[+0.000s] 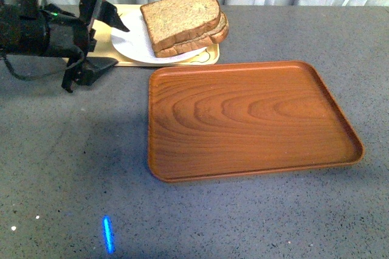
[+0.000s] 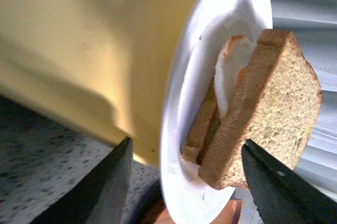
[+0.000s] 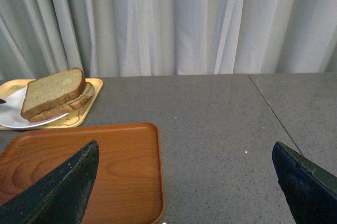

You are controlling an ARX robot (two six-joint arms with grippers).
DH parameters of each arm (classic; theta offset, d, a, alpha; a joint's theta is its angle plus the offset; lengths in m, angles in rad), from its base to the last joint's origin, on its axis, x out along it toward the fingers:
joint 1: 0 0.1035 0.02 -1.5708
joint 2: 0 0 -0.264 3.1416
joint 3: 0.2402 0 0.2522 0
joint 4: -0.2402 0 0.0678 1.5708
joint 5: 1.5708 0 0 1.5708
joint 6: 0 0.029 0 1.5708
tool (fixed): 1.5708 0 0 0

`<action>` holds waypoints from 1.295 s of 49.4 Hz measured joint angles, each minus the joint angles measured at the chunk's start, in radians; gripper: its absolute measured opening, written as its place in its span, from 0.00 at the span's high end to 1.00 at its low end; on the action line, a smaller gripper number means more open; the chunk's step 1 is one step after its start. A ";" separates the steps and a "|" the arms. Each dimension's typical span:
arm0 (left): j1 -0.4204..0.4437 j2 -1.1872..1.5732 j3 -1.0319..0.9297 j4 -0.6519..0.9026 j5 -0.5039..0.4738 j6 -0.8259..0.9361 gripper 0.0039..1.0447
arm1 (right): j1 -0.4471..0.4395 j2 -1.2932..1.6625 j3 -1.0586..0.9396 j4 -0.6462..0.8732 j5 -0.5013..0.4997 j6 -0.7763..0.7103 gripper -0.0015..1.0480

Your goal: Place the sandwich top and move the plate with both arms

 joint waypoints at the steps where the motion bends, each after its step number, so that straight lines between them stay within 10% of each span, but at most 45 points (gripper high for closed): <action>1: 0.008 -0.009 -0.014 0.004 0.002 0.003 0.34 | 0.000 0.000 0.000 0.000 0.000 0.000 0.09; 10: 0.068 -0.178 -0.209 0.125 0.057 0.029 0.07 | 0.000 0.000 0.000 0.000 0.000 0.000 0.09; 23: 0.185 -0.637 -0.674 0.231 0.192 0.146 0.08 | 0.000 0.000 0.000 0.000 0.000 0.000 0.09; 32: 0.188 -0.929 -0.998 0.611 -0.314 0.814 0.41 | 0.000 0.000 0.000 0.000 0.000 0.000 0.09; 52: 0.116 -1.232 -1.150 0.459 -0.391 1.121 0.99 | 0.000 0.000 0.000 0.000 0.000 0.000 0.09; 64: 0.116 -1.394 -1.187 0.333 -0.393 1.131 0.99 | 0.000 0.000 0.000 0.000 0.000 0.000 0.09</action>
